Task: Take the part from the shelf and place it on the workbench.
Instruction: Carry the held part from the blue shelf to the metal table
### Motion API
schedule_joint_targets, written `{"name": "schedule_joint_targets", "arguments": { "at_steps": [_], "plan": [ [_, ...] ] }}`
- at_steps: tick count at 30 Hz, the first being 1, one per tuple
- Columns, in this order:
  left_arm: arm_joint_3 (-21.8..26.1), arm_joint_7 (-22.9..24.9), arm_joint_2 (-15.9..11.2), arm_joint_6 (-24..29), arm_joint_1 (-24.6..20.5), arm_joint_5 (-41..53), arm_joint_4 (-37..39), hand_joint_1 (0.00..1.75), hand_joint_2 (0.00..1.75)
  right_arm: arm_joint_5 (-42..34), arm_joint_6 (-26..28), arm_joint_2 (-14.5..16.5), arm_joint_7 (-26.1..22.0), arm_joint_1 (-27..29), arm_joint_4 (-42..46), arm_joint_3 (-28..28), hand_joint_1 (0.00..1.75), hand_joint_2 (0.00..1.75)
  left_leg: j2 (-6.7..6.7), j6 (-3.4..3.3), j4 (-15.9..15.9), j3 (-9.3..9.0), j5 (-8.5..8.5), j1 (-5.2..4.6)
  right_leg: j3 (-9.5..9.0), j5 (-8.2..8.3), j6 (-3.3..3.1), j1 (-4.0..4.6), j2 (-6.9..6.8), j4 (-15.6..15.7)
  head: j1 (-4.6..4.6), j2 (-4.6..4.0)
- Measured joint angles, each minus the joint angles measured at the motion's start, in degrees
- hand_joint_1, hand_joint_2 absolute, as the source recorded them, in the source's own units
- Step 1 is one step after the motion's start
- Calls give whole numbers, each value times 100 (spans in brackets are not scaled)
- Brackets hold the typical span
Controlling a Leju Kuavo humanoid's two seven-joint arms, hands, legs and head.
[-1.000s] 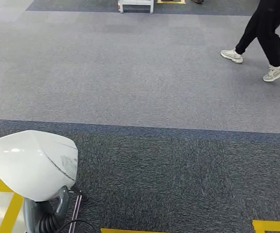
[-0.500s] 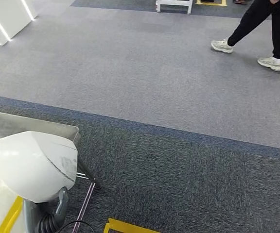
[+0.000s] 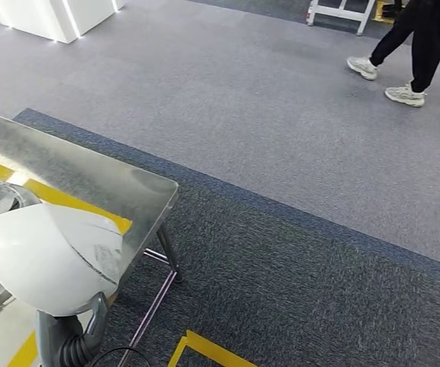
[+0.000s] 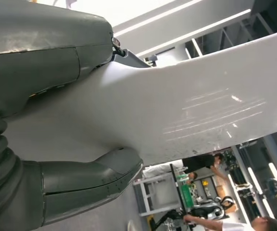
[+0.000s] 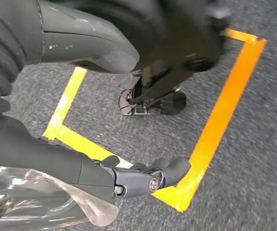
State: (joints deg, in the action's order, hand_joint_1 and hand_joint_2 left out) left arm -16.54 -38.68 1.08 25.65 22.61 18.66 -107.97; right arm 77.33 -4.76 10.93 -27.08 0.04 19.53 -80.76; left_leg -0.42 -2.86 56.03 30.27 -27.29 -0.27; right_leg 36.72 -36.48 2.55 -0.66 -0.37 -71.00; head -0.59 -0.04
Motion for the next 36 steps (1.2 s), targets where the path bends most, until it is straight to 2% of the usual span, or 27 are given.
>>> {"name": "schedule_joint_targets", "arguments": {
  "at_steps": [1,2,3,4,5,7,8,10,11,12,14,15,16,17,18,19,21,23,25,26,28,29,31,32,33,34,36],
  "plan": [
    [-25,0,-7,17,1,-24,-5,175,175,10,-2,0,-1,12,3,-7,0,175,-76,0,6,17,13,-3,101,-50,1,0,19,-223,0,0],
    [-48,0,-13,41,2,-41,-14,175,175,25,-3,0,-2,17,6,-12,0,175,-158,6,16,28,22,-4,97,19,0,0,29,-222,1,0],
    [-68,-1,-23,67,2,-51,-30,175,175,40,-5,1,-5,17,9,-17,0,175,-240,14,28,31,26,-3,-20,188,-6,-3,52,11,1,0],
    [-86,-1,-35,89,2,-54,-54,175,175,59,-8,1,-8,17,12,-26,0,175,-318,26,45,34,25,0,-218,407,-13,-12,131,407,1,0],
    [-104,-1,-50,107,0,-54,-81,175,175,75,-9,2,-10,15,15,-37,0,175,-387,43,70,43,18,-4,-418,566,-20,-29,303,818,3,0],
    [-145,0,-84,127,-4,-54,-142,175,175,96,-12,12,-15,17,26,-61,0,175,-521,102,125,98,10,-8,-674,686,-33,-60,579,1332,-1,0],
    [-164,0,-100,136,0,-50,-168,175,175,100,-13,19,-16,18,32,-68,0,175,-592,142,140,136,20,-2,-713,664,-48,-60,627,1397,-1,0],
    [-186,-1,-136,165,22,-22,-227,175,175,111,-13,41,-19,19,45,-83,0,175,-715,215,159,197,41,19,-740,683,-107,-61,475,1426,5,0],
    [-190,-1,-153,187,34,-7,-261,175,175,116,-13,53,-19,15,52,-89,0,175,-664,246,224,237,-1,18,-741,696,-143,-68,390,1437,-13,0],
    [-191,-1,-171,207,37,8,-292,175,175,121,-13,65,-20,14,58,-97,0,175,-538,273,391,317,-111,14,-744,706,-171,-77,295,1451,-35,0],
    [-193,-1,-202,238,29,22,-335,175,175,130,-13,78,-23,22,69,-120,0,175,-193,328,1056,619,-486,19,-747,699,-205,-61,95,1458,-81,0],
    [-194,-1,-216,245,28,28,-342,175,175,133,-14,81,-23,29,71,-133,0,175,-98,350,1442,793,-656,31,-747,692,-213,-50,-10,1457,-86,0],
    [-195,0,-228,250,32,39,-345,175,175,135,-15,83,-24,33,72,-144,0,175,-55,364,1712,913,-741,41,-749,684,-216,-42,-108,1456,-86,0],
    [-195,0,-238,256,39,52,-350,175,175,139,-15,83,-23,31,73,-151,0,175,-32,371,1781,936,-714,48,-753,675,-216,-39,-200,1455,-87,0],
    [-195,0,-250,263,45,66,-358,175,175,144,-15,85,-23,26,74,-153,0,175,-8,369,1613,841,-577,52,-763,666,-211,-38,-283,1455,-87,0],
    [-195,0,-260,272,47,80,-374,175,175,150,-15,89,-24,19,75,-154,0,175,52,357,1241,643,-371,50,-782,654,-202,-38,-357,1455,-88,0],
    [-196,-1,-277,286,43,99,-416,175,175,161,-15,102,-26,7,77,-154,0,175,292,296,457,235,-90,9,-820,623,-163,-22,-482,1453,-85,0],
    [-196,-1,-286,301,43,103,-454,175,175,168,-15,112,-28,-1,81,-154,0,175,404,223,168,109,-56,-38,-842,597,-106,-2,-583,1451,-81,0],
    [-196,-1,-295,322,65,103,-487,175,175,180,-15,123,-30,-16,84,-155,0,175,282,162,150,128,-39,-33,-858,573,-43,-1,-671,1460,-82,0],
    [-196,-1,-299,341,77,108,-506,175,175,186,-15,128,-32,-26,85,-156,0,175,225,130,125,119,-23,-17,-850,528,-10,-7,-613,1425,-73,0],
    [-195,-1,-303,419,81,133,-541,175,175,191,-18,136,-37,-40,86,-160,0,175,110,70,74,98,16,20,-675,285,33,-20,-322,1048,-34,0],
    [-192,-1,-303,472,79,158,-549,175,175,191,-19,137,-38,-37,86,-166,0,175,53,55,72,105,22,18,-503,105,41,-23,-145,680,-11,0],
    [-184,-1,-299,589,87,208,-552,175,175,190,-20,141,-36,-14,86,-186,0,175,-86,41,76,118,26,9,-114,-146,43,-23,-3,-52,4,0],
    [-172,-1,-294,639,95,225,-557,175,175,190,-20,143,-35,-2,88,-196,0,175,-163,39,77,116,26,3,-15,-118,39,-21,17,-190,4,0],
    [-153,-1,-285,695,102,235,-566,175,175,187,-20,145,-34,5,91,-203,0,175,-243,40,80,108,25,0,-28,28,33,-21,32,-92,4,0],
    [-121,-1,-271,755,107,244,-581,175,175,172,-13,155,-33,6,95,-210,0,175,-322,45,83,97,22,1,-147,258,24,-24,67,220,4,0],
    [-5,2,-214,915,119,247,-626,175,175,109,99,227,-18,-6,122,-250,0,175,-462,79,113,98,8,2,-480,613,0,-50,324,1004,3,0]
  ]
}}
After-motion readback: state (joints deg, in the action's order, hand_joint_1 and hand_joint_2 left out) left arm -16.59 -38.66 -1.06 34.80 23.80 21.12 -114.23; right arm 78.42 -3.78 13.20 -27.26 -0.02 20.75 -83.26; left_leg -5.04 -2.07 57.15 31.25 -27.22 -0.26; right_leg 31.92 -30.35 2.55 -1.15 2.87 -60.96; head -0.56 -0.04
